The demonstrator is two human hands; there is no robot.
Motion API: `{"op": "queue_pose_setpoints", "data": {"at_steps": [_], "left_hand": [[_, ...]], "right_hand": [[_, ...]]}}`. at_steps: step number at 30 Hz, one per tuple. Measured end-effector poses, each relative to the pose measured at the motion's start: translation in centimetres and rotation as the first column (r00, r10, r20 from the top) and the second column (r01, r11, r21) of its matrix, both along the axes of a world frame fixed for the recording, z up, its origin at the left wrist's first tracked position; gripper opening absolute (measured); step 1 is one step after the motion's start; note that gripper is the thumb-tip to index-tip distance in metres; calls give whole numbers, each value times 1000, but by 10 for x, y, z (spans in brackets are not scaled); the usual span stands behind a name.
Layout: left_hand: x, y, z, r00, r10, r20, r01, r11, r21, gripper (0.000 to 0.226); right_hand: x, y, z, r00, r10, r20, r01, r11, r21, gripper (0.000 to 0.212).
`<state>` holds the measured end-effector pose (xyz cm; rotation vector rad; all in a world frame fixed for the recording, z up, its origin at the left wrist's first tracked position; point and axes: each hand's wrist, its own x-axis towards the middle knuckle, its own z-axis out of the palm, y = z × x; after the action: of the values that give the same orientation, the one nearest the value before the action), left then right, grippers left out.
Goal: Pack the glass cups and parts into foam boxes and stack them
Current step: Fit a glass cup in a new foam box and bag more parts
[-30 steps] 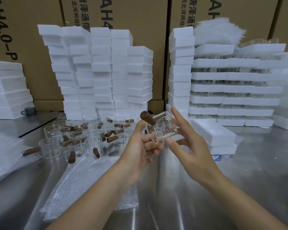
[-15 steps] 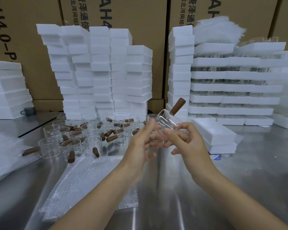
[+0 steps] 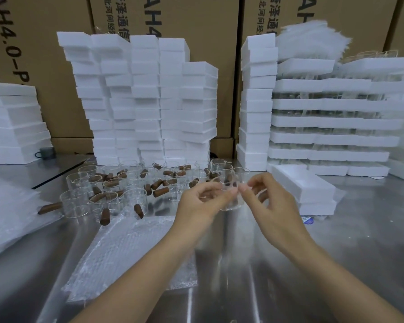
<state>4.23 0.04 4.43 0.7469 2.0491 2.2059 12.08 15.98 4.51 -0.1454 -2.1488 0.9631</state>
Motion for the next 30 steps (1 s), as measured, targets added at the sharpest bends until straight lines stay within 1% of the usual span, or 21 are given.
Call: {"op": "queue_pose_setpoints", "data": {"at_steps": [1,2,3,5,7,10,13,14,15,16,17,18,19,20,21,23,24,25,26,28,30], "left_hand": [[-2,1,-3,999,5,-37,-8,998,-66,57],[-4,2,-6,998,-16,-67,7,990,-138,60],[-6,1,-10,994,-62,-85,43,977,-207,59],[-11,0,-17,977,-186,-102,145,938,-314,48],[-16,-1,-23,961,-254,-112,196,905,-377,43],[-23,-2,-29,957,-260,-131,181,884,-432,48],[-22,-3,-28,944,-311,-111,220,843,-491,54],[-22,-6,-24,941,-305,-146,184,824,-536,60],[-24,-12,-18,938,-274,-210,105,807,-581,61],[-28,-20,-12,929,-221,-298,-8,790,-613,53],[-33,-30,-4,906,-160,-393,-138,765,-629,36],[-38,-42,4,877,-112,-467,-252,720,-646,19],[-44,-53,8,857,-85,-508,-331,665,-669,14],[-50,-62,9,852,-85,-517,-371,598,-710,22],[-56,-69,7,868,-106,-485,-367,520,-771,32],[-61,-78,1,928,-160,-336,-265,350,-898,48],[-63,-80,-2,952,-177,-249,-195,276,-941,51],[-65,-81,-4,965,-187,-186,-140,237,-961,52],[-66,-81,-6,969,-191,-155,-109,233,-966,51],[-68,-82,-5,968,-200,-152,-97,261,-960,43],[-68,-83,-3,962,-223,-158,-94,275,-957,38]], "right_hand": [[-1,5,0,1000,24,-5,-23,999,45,27],[-1,11,1,997,78,24,-80,994,77,25],[-1,17,1,987,142,80,-151,982,110,32],[0,25,2,940,252,231,-289,947,143,51],[2,30,2,887,309,343,-366,924,114,56],[1,36,-2,894,240,378,-319,934,163,56],[-2,37,-6,920,174,353,-257,944,206,51],[-3,37,-7,926,166,339,-244,949,202,48],[-4,38,-7,933,155,325,-227,954,196,43],[-4,40,-7,940,133,315,-201,960,195,40],[-5,42,-7,943,99,317,-170,964,204,39],[-5,44,-7,941,57,333,-139,963,229,40],[-5,46,-7,935,9,355,-111,958,266,43],[-6,48,-8,927,-36,374,-86,949,303,48],[-6,49,-8,919,-75,387,-64,940,335,52],[-7,51,-10,909,-126,397,-38,924,381,58],[-8,52,-11,907,-137,399,-34,919,392,60],[-8,54,-11,905,-142,401,-31,918,395,62],[-8,54,-12,903,-144,406,-30,919,392,65],[-9,57,-11,892,-148,426,-37,918,395,72],[-8,61,-12,860,-142,490,-75,915,397,86]]}}
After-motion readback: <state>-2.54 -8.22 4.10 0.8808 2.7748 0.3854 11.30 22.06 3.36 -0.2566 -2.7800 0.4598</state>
